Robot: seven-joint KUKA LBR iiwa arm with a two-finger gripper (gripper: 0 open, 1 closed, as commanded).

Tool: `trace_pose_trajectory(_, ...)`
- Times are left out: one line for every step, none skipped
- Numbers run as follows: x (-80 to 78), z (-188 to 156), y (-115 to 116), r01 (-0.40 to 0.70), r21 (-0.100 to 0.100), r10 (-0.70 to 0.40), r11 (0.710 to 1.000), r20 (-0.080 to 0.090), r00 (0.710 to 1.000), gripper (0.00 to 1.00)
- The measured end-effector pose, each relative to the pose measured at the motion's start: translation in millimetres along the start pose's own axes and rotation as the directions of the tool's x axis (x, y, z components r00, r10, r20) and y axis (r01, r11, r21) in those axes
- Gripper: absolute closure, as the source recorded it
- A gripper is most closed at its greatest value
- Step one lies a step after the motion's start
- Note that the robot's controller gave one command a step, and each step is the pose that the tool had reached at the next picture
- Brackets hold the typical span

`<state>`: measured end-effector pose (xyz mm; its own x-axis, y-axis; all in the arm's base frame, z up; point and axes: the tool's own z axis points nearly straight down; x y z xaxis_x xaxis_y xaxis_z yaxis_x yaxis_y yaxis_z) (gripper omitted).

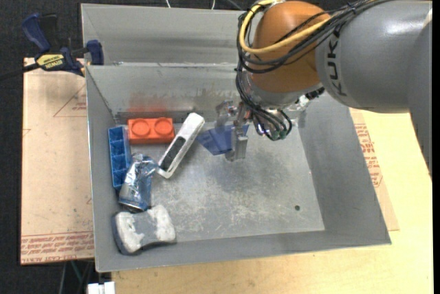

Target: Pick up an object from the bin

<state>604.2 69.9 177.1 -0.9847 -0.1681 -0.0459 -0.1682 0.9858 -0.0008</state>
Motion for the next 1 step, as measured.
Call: trace_pose_trajectory(0.6,-54.7,-0.4,0.076,-0.001,-0.076,0.997,-0.003,0.997,1.0)
